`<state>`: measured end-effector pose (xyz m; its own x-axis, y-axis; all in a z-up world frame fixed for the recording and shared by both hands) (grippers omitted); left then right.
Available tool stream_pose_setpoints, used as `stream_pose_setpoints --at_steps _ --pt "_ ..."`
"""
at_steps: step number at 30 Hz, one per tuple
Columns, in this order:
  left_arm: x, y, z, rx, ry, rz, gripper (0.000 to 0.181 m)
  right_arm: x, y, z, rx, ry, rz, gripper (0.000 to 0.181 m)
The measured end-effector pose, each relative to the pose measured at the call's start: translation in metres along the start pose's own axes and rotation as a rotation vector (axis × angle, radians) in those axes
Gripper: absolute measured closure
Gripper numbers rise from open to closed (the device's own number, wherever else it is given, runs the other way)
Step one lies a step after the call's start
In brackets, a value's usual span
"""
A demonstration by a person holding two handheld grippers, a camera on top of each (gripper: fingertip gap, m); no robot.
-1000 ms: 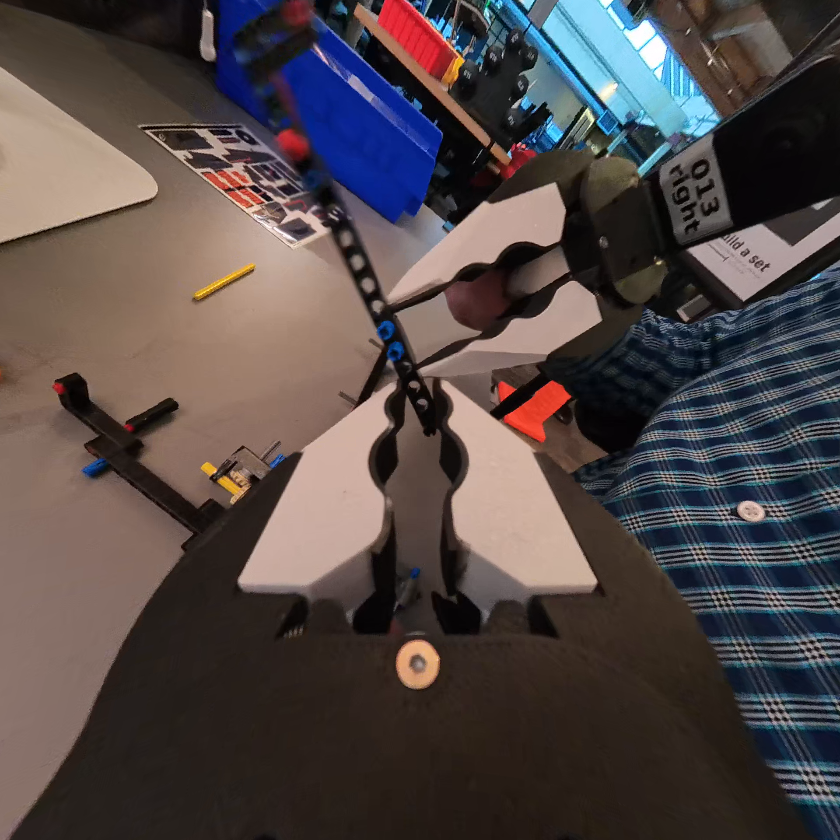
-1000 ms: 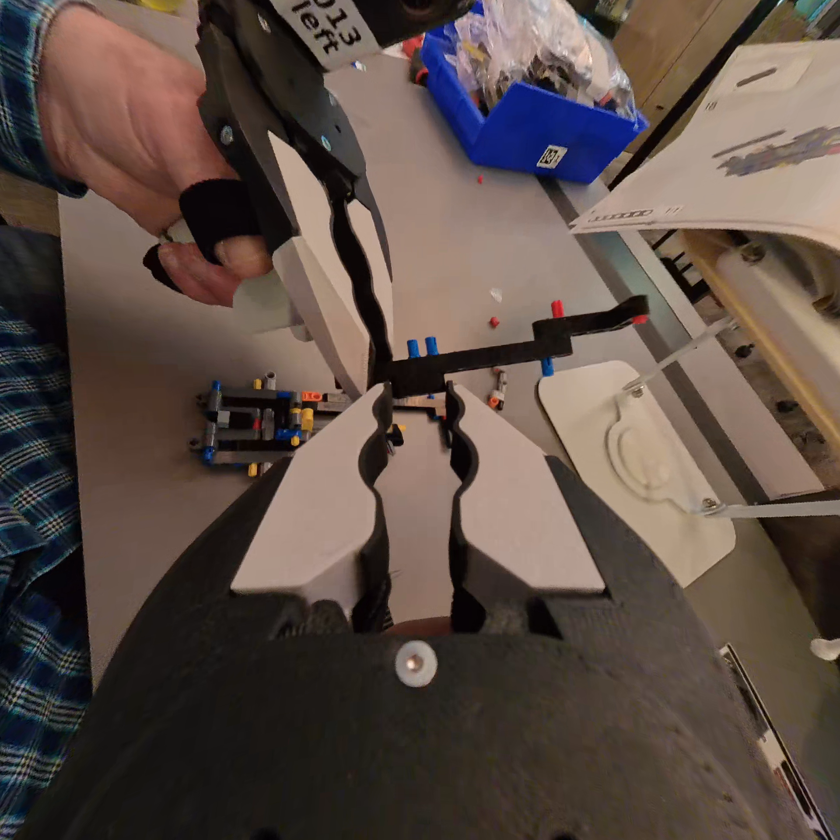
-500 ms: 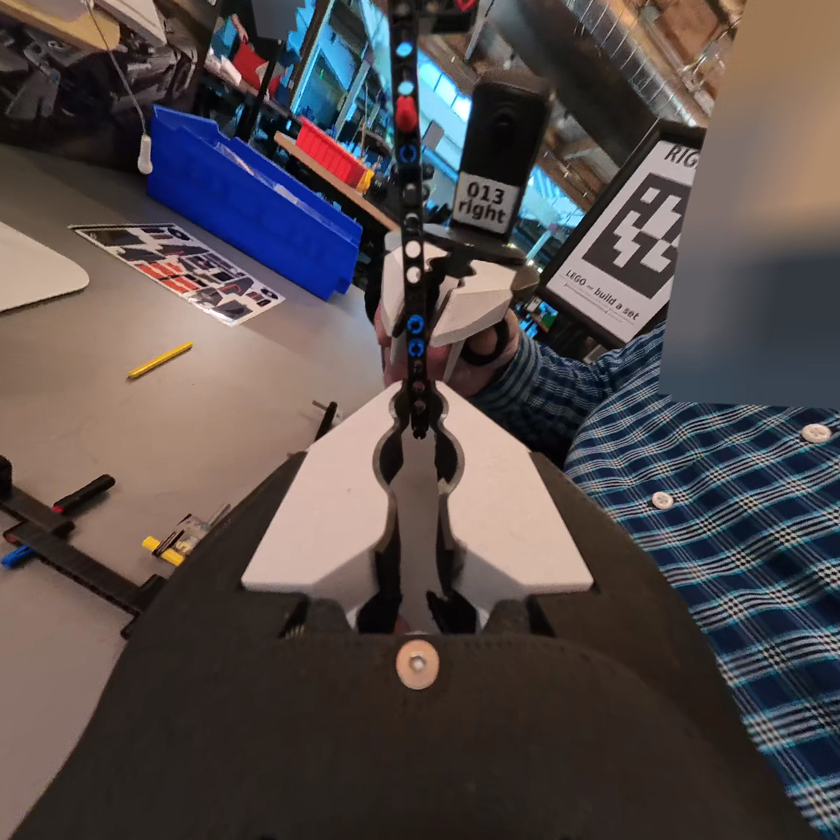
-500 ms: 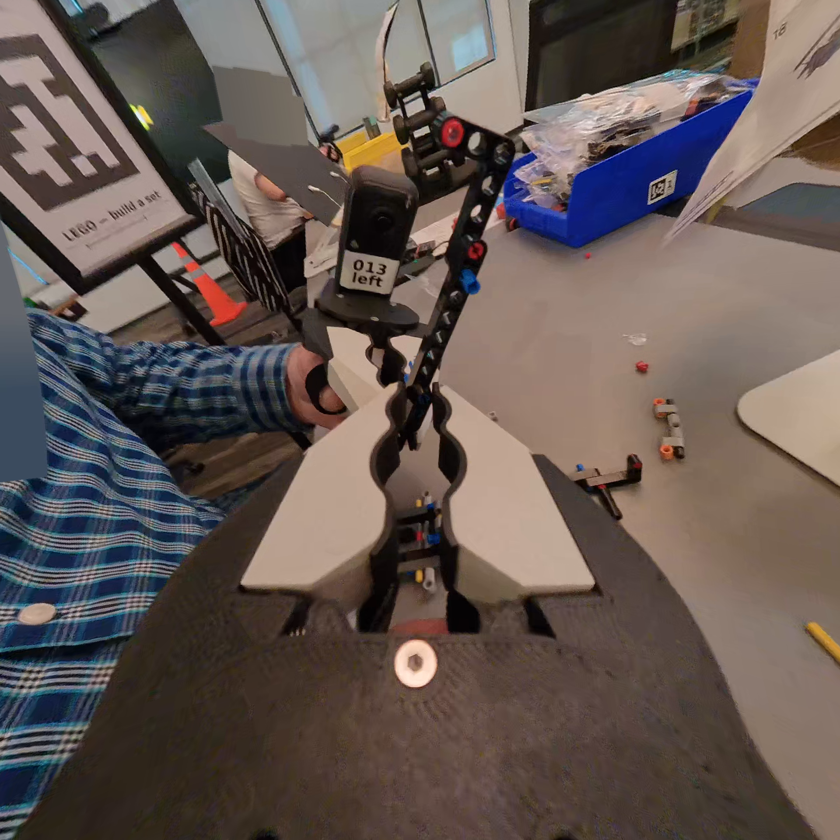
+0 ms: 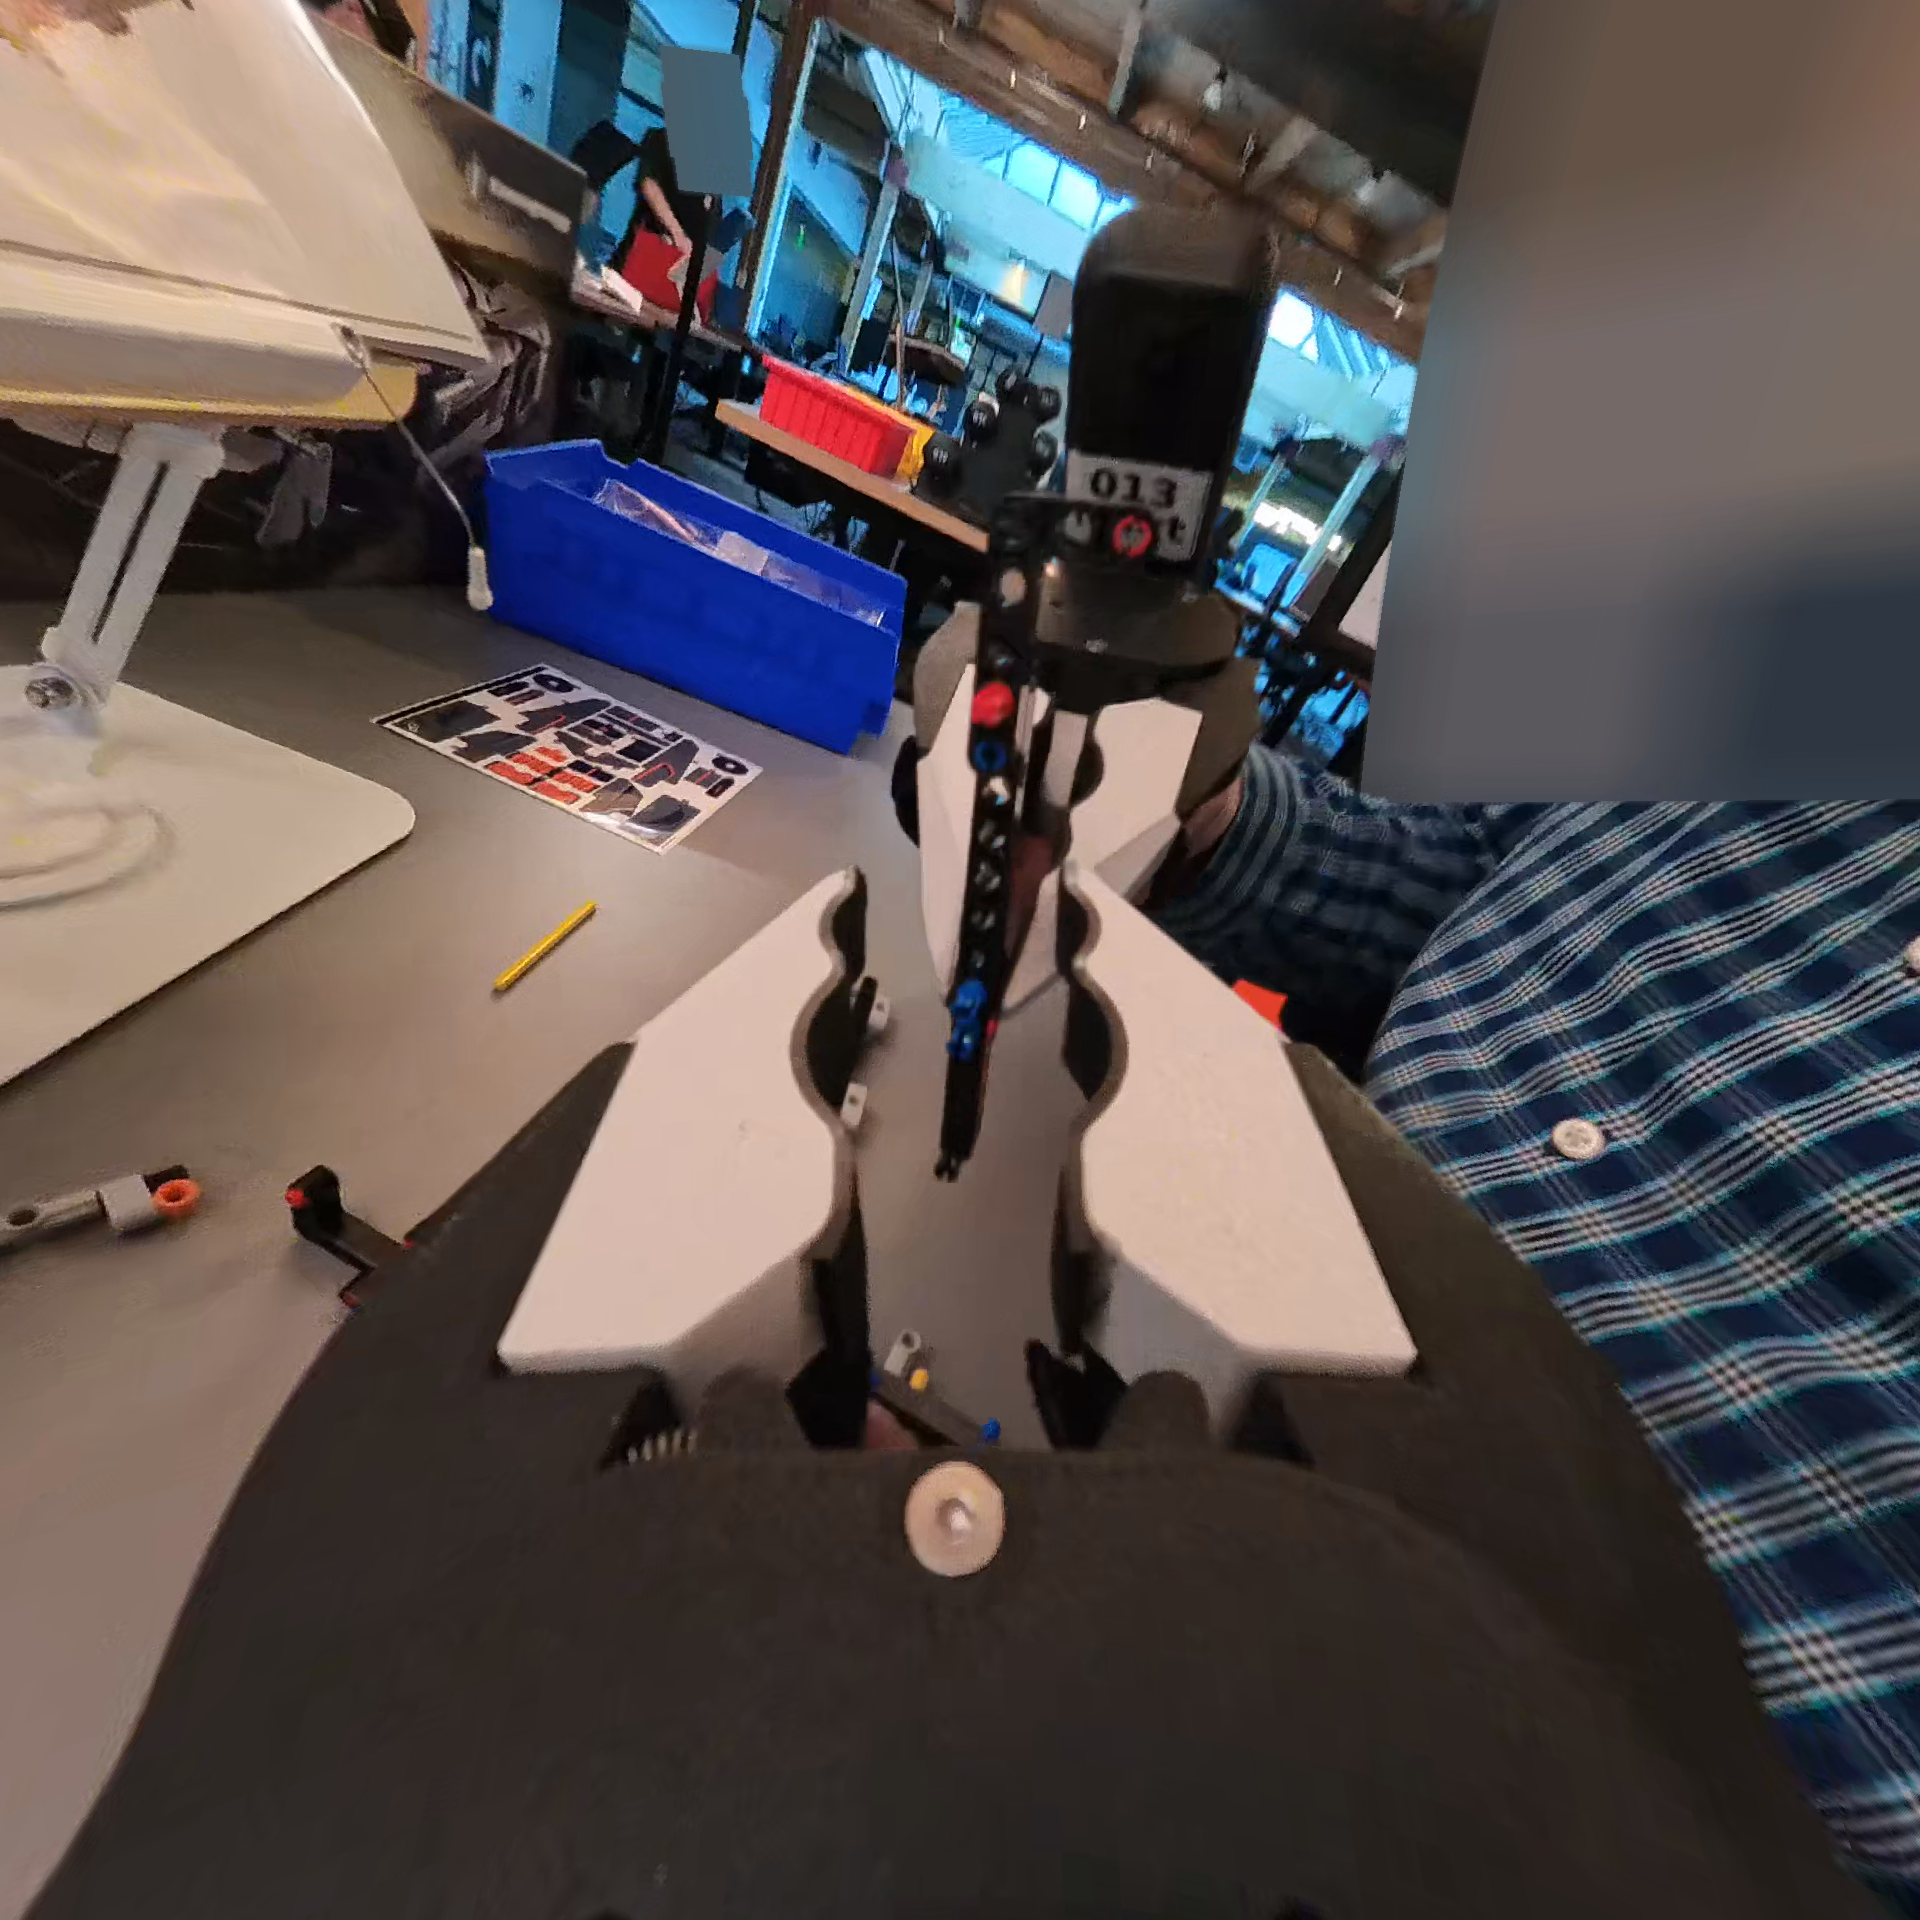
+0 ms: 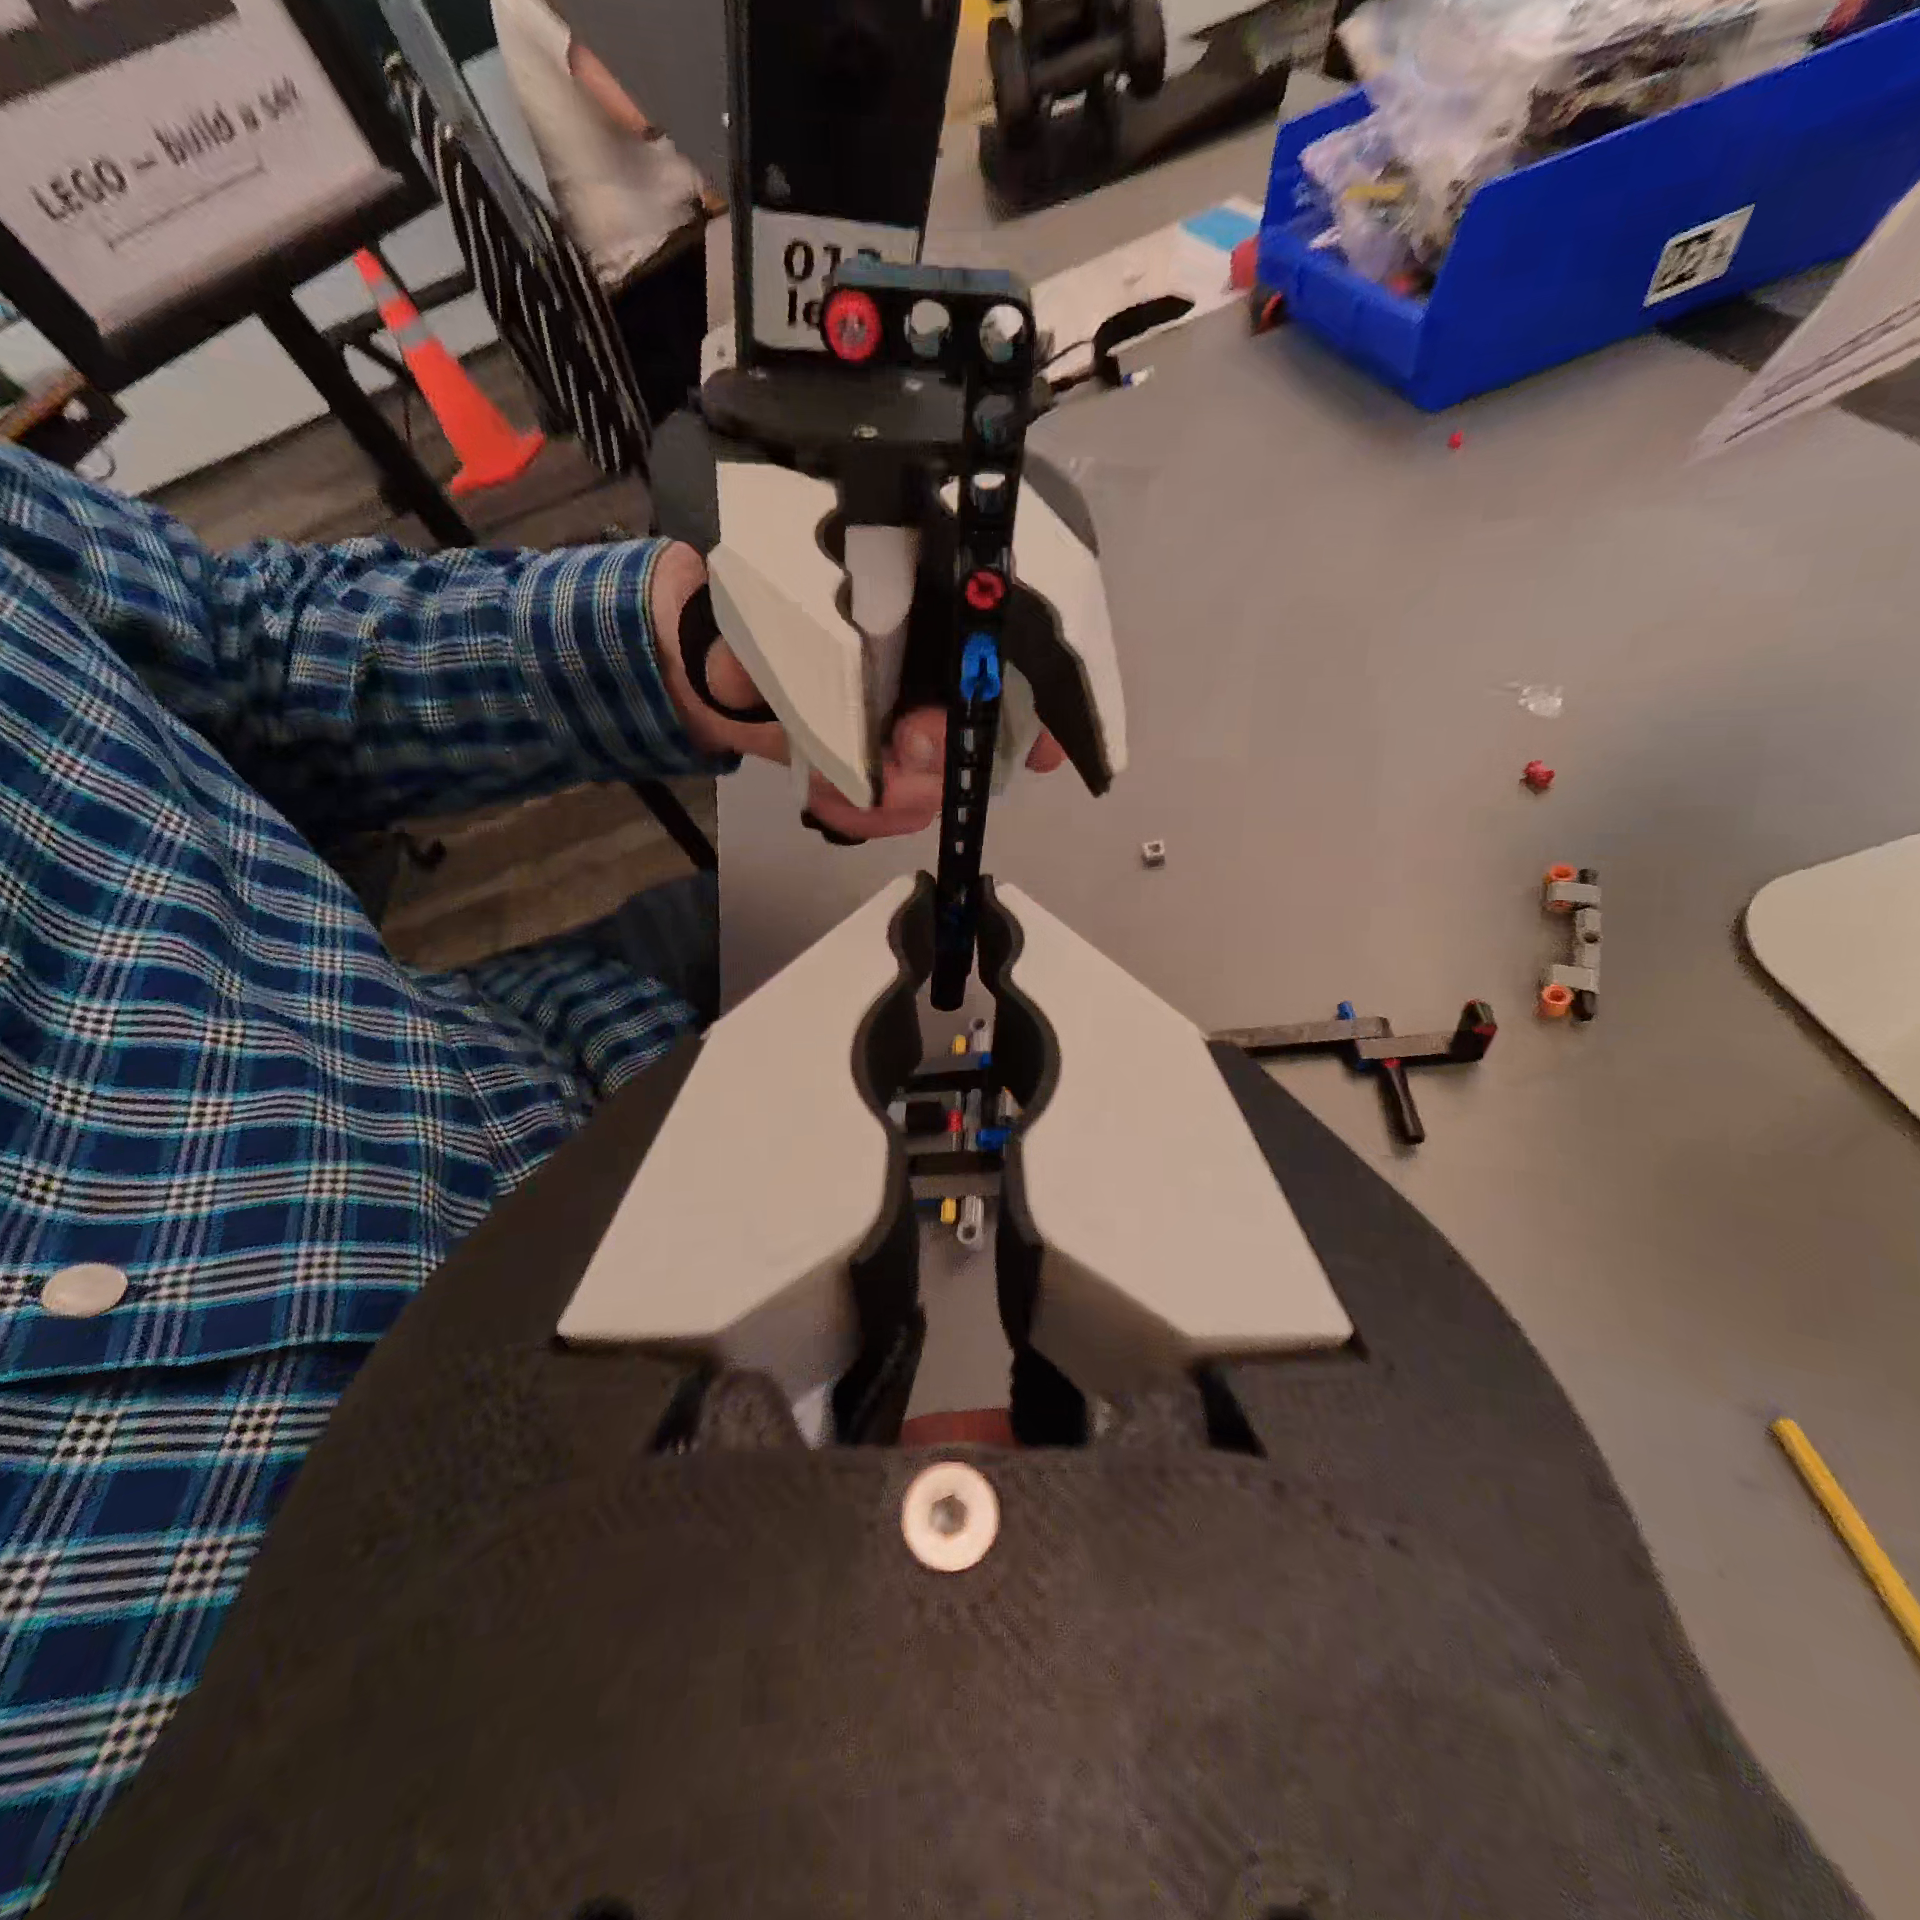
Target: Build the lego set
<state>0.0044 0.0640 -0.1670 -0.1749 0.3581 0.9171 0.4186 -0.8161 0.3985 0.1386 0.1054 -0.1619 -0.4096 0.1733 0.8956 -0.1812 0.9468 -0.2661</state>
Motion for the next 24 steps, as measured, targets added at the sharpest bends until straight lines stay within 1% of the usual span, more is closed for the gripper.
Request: stream_pose_setpoints --at_steps 2,3,5,6,7,9,10,11,13,16,17,18,19,23,24 --pt "-0.001 0.003 0.001 -0.008 -0.003 0.014 0.168 0.002 -0.002 0.006 0.016 -0.029 -0.020 0.177" --pt "-0.002 0.004 0.001 -0.017 0.010 0.012 0.175 0.004 -0.002 0.008 0.017 -0.037 -0.022 0.177" --pt "0.000 0.000 -0.002 0.040 0.031 0.005 0.175 0.006 0.001 0.011 0.011 -0.029 -0.018 0.176" --pt "0.001 -0.004 -0.004 0.089 0.049 -0.016 0.175 0.008 0.004 0.011 -0.028 -0.016 -0.024 0.174" --pt "0.003 -0.009 -0.006 0.136 0.083 -0.057 0.176 0.009 0.008 0.012 -0.092 -0.010 -0.043 0.172" --pt "0.006 -0.012 -0.011 0.182 0.198 -0.129 0.176 0.011 0.009 0.014 -0.226 -0.050 -0.123 0.152" --pt "0.007 -0.014 -0.013 0.237 0.234 -0.145 0.176 0.012 0.005 0.018 -0.256 -0.071 -0.162 0.151" --pt "0.007 -0.015 -0.014 0.262 0.264 -0.169 0.176 0.012 0.001 0.023 -0.294 -0.089 -0.193 0.149" --pt "0.006 -0.018 -0.015 0.309 0.325 -0.248 0.176 0.013 -0.002 0.033 -0.396 -0.102 -0.233 0.139" --pt "0.003 -0.018 -0.015 0.332 0.391 -0.300 0.176 0.016 0.003 0.039 -0.547 -0.067 -0.273 0.139" --pt "0.002 -0.018 -0.016 0.345 0.411 -0.315 0.176 0.017 0.005 0.041 -0.572 -0.065 -0.282 0.145" --pt "0.001 -0.017 -0.016 0.342 0.426 -0.329 0.176 0.017 0.006 0.043 -0.570 -0.054 -0.291 0.157" --pt "0.000 -0.017 -0.018 0.358 0.440 -0.337 0.176 0.017 0.006 0.044 -0.556 -0.042 -0.286 0.162" --pt "-0.009 -0.013 -0.030 0.440 0.483 -0.377 0.176 0.015 0.006 0.054 -0.524 -0.053 -0.294 0.163" --pt "-0.015 -0.012 -0.036 0.467 0.491 -0.400 0.176 0.015 0.006 0.059 -0.520 -0.067 -0.301 0.151"
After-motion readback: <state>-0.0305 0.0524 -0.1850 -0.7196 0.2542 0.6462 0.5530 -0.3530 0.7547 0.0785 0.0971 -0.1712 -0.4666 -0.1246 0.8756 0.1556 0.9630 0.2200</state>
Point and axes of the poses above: each gripper's, where its closed fingertips meet, z out along the fingers, x out of its top, y = z × x across the jaws, the point moved 8 cm from there along -z, back along the fingers
